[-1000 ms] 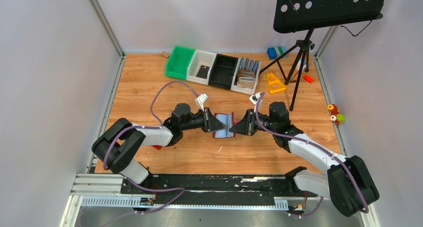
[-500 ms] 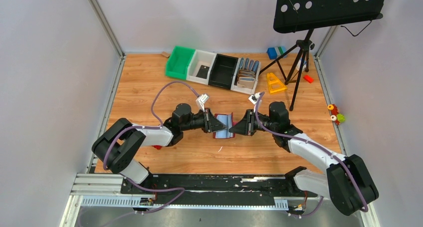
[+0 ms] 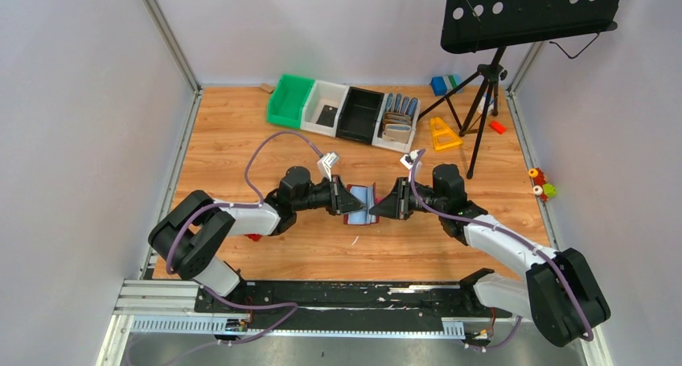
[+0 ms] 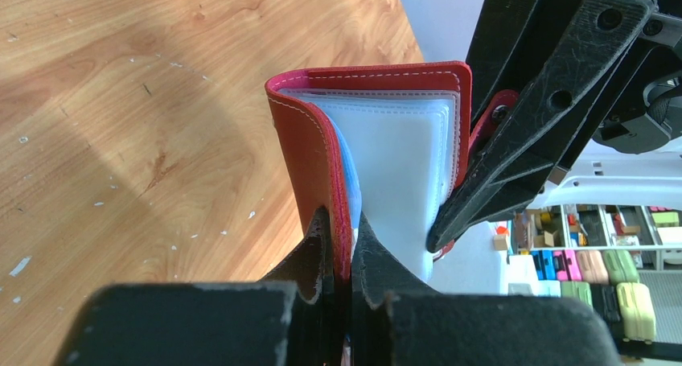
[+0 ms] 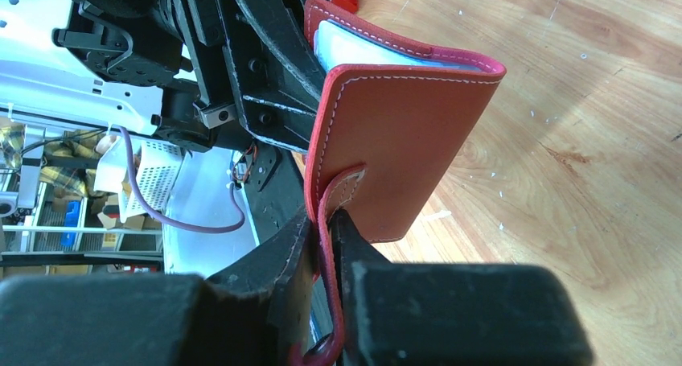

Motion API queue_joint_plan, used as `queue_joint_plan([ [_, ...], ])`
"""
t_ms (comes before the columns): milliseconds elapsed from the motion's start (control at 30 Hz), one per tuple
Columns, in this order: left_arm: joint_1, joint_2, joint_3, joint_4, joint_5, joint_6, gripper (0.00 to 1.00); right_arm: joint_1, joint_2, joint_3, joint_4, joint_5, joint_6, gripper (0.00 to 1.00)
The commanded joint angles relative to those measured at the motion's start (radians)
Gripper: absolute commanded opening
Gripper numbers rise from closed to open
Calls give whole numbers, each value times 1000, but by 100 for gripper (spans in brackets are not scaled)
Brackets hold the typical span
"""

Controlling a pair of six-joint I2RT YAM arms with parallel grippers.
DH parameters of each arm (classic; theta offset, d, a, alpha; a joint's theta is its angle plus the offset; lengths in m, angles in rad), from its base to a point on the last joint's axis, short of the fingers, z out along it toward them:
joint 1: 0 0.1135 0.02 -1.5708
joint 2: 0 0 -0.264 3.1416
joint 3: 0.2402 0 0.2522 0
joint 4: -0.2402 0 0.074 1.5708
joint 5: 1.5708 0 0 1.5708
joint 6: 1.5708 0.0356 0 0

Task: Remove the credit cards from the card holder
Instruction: Remove the credit card from the card holder.

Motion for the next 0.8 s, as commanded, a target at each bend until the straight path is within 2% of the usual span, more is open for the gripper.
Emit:
queue_joint_plan([
  [0, -35, -7, 58, 83, 54, 4, 0, 6, 16, 25, 43, 10, -10, 0],
  [700, -54, -4, 74, 56, 26, 15, 0, 5, 57, 28, 22, 13, 6, 0],
  [767, -54, -5, 74, 42, 18, 21, 0, 4, 64, 30, 11, 20, 8, 8],
])
